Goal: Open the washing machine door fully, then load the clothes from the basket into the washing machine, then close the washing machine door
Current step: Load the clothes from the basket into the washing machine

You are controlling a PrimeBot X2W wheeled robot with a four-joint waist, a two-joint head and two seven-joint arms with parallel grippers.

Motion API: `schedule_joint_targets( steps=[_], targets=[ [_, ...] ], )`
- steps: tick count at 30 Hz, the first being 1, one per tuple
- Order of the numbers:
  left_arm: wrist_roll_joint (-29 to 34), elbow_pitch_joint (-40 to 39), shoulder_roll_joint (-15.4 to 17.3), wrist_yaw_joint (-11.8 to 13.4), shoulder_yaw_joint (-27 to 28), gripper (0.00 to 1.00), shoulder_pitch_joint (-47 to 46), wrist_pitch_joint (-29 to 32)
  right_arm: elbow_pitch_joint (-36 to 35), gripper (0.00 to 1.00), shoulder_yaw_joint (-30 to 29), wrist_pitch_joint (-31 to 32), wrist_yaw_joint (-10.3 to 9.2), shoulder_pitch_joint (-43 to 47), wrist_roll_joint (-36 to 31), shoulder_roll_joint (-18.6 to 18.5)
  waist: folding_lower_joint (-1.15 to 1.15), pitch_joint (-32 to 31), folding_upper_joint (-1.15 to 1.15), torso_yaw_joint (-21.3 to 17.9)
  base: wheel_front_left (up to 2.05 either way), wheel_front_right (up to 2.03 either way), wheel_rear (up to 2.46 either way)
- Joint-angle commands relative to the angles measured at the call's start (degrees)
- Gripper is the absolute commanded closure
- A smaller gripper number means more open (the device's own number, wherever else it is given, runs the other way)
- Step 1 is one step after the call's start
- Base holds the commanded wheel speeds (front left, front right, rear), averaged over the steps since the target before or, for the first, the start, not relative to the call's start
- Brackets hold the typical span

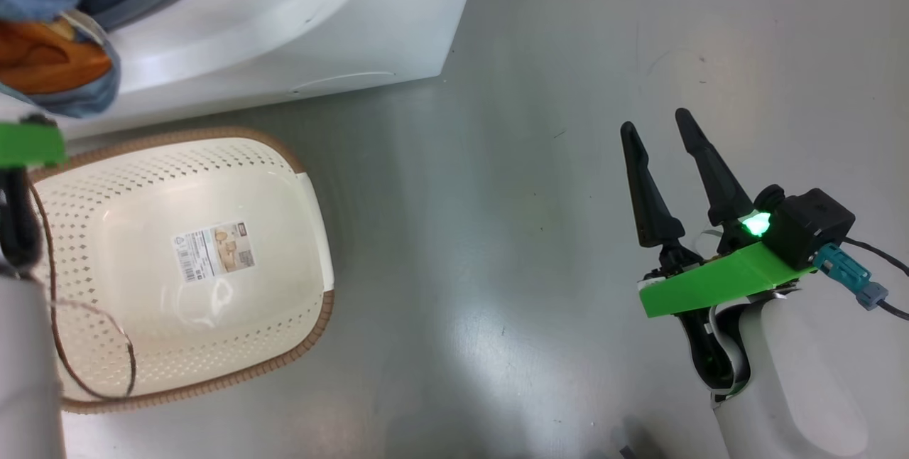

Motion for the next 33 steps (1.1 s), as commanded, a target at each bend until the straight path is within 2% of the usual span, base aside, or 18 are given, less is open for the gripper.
schedule_joint_targets(
  steps=[1,10,17,27,33],
  targets=[
    [-0.5,-0.1,3.2,-0.2,0.8,1.00,-1.7,-0.3,-1.0,0.00,1.5,-0.3,0.09,1.8,0.7,0.3,0.00,0.1,0.00,-0.1,0.00,0.00,0.00],
    [-3.6,8.8,6.7,-0.2,-3.2,1.00,-12.2,0.4,-1.1,0.00,1.6,-0.3,0.09,1.7,1.3,0.3,0.00,1.2,0.00,-0.8,0.00,0.00,0.00],
    [-7.2,16.1,9.0,-0.2,-5.1,1.00,-21.1,3.9,-1.5,0.00,1.7,-0.3,0.09,1.2,1.9,0.3,0.00,3.5,0.00,-1.4,0.00,0.00,0.00],
    [-12.2,23.5,13.3,-0.2,-11.4,1.00,-32.2,8.8,-2.3,0.00,1.6,-0.3,0.09,0.3,2.7,0.3,0.00,8.3,0.00,-2.5,0.00,0.00,0.00],
    [-15.2,26.0,16.3,-0.2,-15.0,1.00,-38.7,4.3,-2.7,0.00,1.9,-0.3,0.09,-0.4,3.4,0.3,0.00,11.2,0.00,-3.0,0.00,0.00,0.00]
  ],
)
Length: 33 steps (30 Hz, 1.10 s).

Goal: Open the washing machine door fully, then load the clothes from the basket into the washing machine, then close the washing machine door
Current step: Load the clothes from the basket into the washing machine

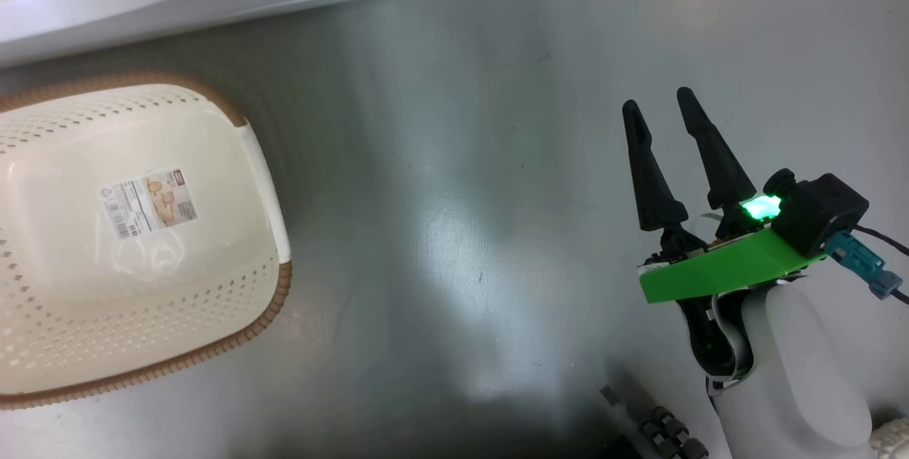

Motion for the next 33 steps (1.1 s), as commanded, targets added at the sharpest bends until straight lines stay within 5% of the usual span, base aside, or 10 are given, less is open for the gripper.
schedule_joint_targets(
  steps=[1,12,32,33],
  targets=[
    [-0.7,-1.1,4.0,-0.2,-0.1,1.00,-1.5,-1.3,-1.3,0.00,1.3,-0.3,0.09,1.0,0.3,0.3,0.00,0.5,0.00,-0.2,0.00,0.00,0.00],
    [-0.9,-4.9,6.2,-0.2,-3.7,1.00,-4.4,-5.1,-1.3,0.00,1.7,-0.3,0.09,0.0,0.6,0.3,0.00,1.7,0.00,-1.0,0.00,0.00,0.00],
    [2.0,-9.3,5.6,-0.2,0.2,1.00,-1.3,-5.2,-1.2,0.00,1.8,-0.3,0.09,0.0,0.7,0.3,0.00,1.6,0.00,-1.5,0.00,0.00,0.00],
    [2.2,-9.4,5.5,-0.2,0.4,0.76,-1.0,-5.2,-1.1,0.00,1.8,-0.3,0.09,0.1,0.6,0.3,0.00,1.4,0.00,-1.5,0.00,0.00,0.00]
  ],
)
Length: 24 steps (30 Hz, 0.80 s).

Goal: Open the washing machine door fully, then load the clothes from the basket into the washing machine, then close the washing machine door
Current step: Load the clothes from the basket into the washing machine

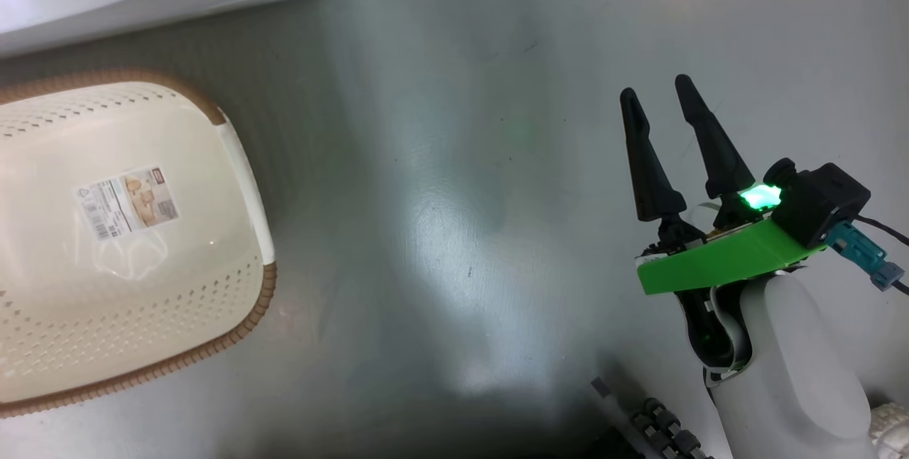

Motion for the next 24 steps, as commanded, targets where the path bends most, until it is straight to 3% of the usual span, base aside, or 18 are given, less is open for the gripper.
schedule_joint_targets(
  steps=[1,24],
  targets=[
    [0.4,-1.5,2.6,-0.2,1.5,0.00,1.3,-0.2,-0.9,0.00,1.3,-0.3,0.09,1.5,0.2,0.3,0.00,-0.3,0.00,0.0,0.00,0.00,0.00],
    [5.0,3.6,-4.3,0.0,6.2,0.00,7.8,-0.2,-0.3,0.00,0.3,-0.3,0.09,2.7,-0.9,0.3,0.00,-4.3,0.00,1.7,0.00,0.00,0.00]
  ],
)
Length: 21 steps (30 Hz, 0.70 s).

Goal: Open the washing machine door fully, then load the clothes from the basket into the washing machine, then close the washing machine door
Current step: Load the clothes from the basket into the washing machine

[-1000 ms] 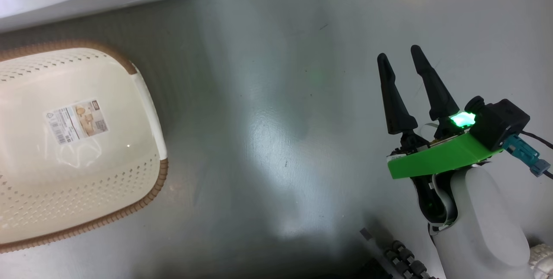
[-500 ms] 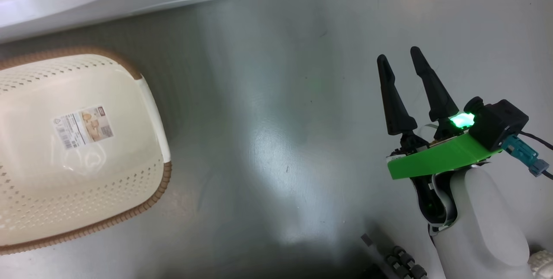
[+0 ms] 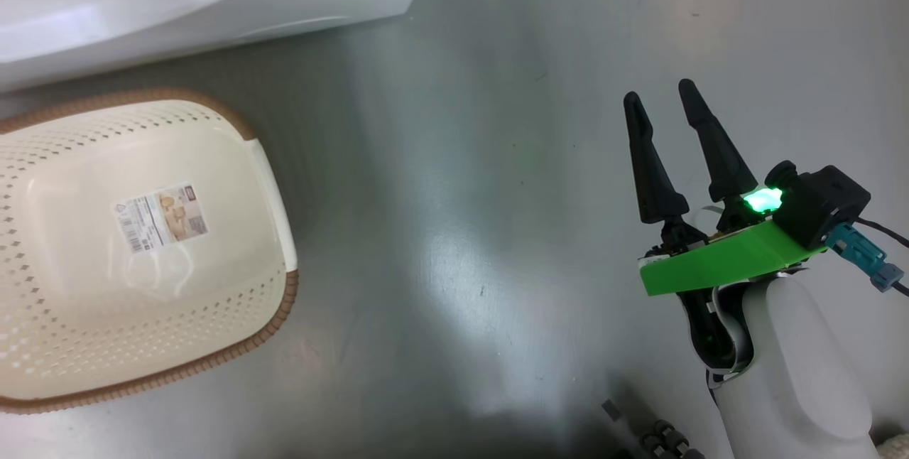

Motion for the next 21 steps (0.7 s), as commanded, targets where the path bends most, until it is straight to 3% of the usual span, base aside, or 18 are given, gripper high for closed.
schedule_joint_targets(
  steps=[1,21],
  targets=[
    [0.9,-1.4,2.2,0.0,0.9,0.00,2.1,-0.2,-1.0,0.00,0.8,-0.3,0.09,2.4,-0.6,0.3,0.00,-0.5,0.00,0.4,0.00,0.00,0.00],
    [3.2,-7.5,-2.3,-0.1,4.3,0.00,14.1,-0.2,-0.1,0.00,-0.2,-0.3,0.09,3.1,-0.9,0.3,0.00,-5.6,0.00,1.9,0.00,0.00,0.00]
  ],
)
